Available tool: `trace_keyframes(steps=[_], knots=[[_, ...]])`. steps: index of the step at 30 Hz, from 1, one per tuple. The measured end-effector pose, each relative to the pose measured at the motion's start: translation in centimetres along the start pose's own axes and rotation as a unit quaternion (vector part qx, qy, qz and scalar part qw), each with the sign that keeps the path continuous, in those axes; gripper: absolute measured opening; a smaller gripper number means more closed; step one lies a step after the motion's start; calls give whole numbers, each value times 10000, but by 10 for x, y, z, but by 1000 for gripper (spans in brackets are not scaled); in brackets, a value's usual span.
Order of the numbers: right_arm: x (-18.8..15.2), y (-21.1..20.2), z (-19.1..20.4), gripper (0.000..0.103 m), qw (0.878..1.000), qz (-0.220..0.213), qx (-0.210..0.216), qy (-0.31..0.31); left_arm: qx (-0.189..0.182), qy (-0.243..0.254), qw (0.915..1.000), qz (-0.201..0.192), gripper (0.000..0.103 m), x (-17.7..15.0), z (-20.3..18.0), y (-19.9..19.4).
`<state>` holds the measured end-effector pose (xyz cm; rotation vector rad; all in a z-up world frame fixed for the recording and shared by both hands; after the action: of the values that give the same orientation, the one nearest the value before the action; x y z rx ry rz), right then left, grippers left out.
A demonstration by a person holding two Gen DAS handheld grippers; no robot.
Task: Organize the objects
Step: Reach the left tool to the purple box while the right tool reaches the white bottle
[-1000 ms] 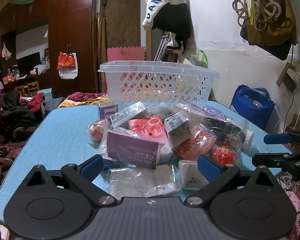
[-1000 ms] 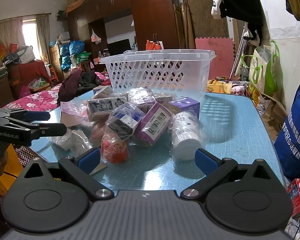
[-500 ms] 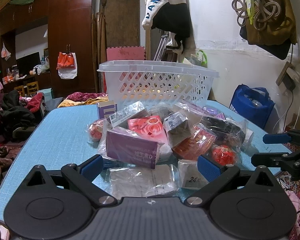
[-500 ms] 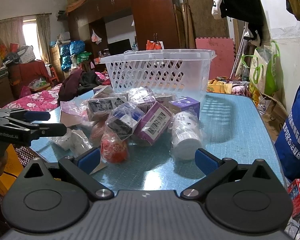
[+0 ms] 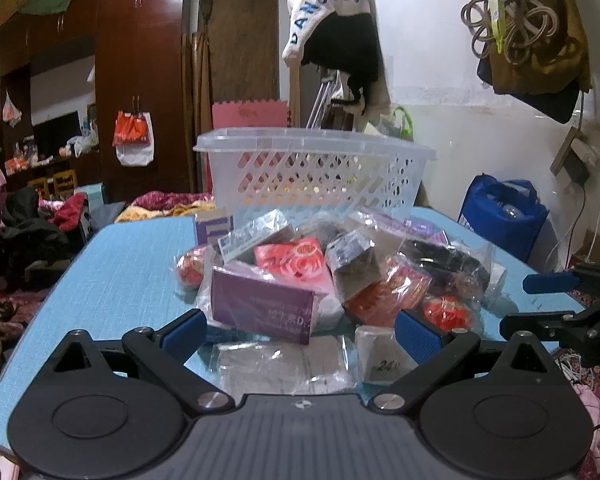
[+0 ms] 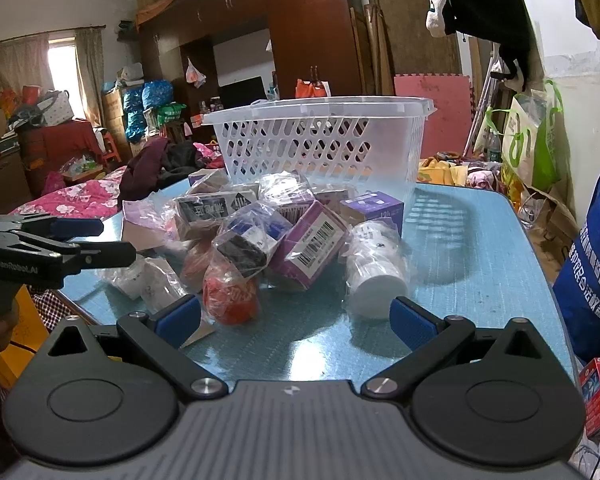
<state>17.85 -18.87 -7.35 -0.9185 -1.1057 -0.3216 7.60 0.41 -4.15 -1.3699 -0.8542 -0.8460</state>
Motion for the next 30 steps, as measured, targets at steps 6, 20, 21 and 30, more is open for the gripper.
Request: trace_keyframes(steps=[6,20,21,30], knots=[[2,-1,-5,103,9999,-81,-86,47,367,46,9974,-615,103,15,10,-1],[4,7,-25,103,9984,-423,-348,115,-303,-178,9988,-335,100,7,17,28],[3,9,-27,103,9983,-385,-416,125,-312,-178,9987,-370,100,7,17,28],[7,21,-48,99,9974,-394,-571,191,-238,0,9986,-468,100,5,16,39]])
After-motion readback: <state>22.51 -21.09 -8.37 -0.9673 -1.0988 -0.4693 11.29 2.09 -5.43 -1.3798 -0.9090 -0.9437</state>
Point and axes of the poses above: each gripper's, at about its wrist camera, not at the fingertips, and y roughly the way its jaws point, z to its left, x to its top, the point moved 9 cm from there along y, roughly the way its jaws point, and after that the axes turned 2 degrees about z, right-handed, at the moved point
